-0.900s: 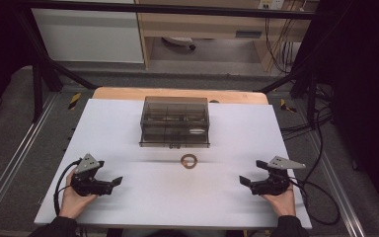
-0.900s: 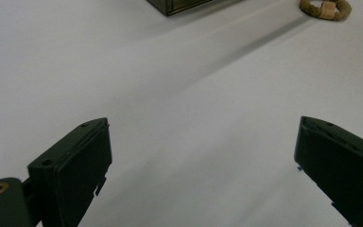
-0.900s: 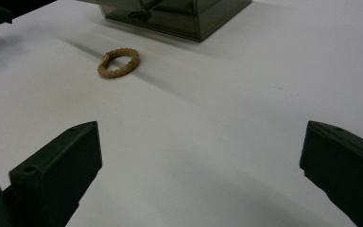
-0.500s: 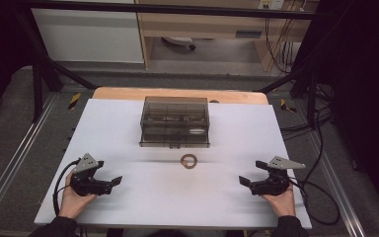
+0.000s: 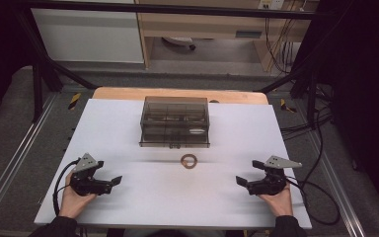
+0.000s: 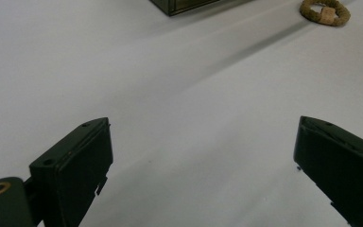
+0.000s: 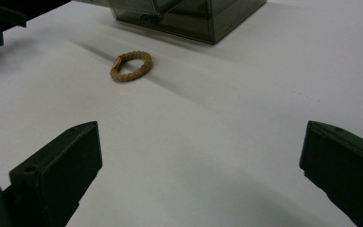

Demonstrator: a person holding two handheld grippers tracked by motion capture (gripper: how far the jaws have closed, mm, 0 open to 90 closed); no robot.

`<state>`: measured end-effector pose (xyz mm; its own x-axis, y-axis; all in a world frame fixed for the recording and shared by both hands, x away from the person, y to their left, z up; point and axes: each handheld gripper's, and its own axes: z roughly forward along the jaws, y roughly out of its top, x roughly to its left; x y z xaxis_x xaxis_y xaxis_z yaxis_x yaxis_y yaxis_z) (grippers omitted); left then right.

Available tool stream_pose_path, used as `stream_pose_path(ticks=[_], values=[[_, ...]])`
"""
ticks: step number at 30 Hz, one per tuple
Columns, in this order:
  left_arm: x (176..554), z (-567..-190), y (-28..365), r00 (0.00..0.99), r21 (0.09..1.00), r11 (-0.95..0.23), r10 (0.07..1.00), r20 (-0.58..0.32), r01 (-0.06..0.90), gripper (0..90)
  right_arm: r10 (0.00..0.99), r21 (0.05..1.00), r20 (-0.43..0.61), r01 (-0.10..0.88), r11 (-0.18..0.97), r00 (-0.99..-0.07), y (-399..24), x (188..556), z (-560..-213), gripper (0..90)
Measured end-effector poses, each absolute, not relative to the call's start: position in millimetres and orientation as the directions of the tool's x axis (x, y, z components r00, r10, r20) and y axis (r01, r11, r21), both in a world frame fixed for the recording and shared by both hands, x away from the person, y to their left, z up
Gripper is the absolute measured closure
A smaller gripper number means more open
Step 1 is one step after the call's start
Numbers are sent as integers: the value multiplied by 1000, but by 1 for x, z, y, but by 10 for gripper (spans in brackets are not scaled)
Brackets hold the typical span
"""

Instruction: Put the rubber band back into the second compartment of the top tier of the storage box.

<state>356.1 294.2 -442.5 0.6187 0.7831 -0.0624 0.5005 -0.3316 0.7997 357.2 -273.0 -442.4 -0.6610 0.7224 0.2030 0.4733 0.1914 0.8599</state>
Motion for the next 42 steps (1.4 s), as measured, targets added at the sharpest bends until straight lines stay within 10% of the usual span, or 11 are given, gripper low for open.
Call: stream_pose_path(ticks=[42], values=[[356, -443, 296, 607, 800, -327, 792, -58, 503, 46, 681, 833, 221, 498, 240, -698, -215, 371, -437, 15]])
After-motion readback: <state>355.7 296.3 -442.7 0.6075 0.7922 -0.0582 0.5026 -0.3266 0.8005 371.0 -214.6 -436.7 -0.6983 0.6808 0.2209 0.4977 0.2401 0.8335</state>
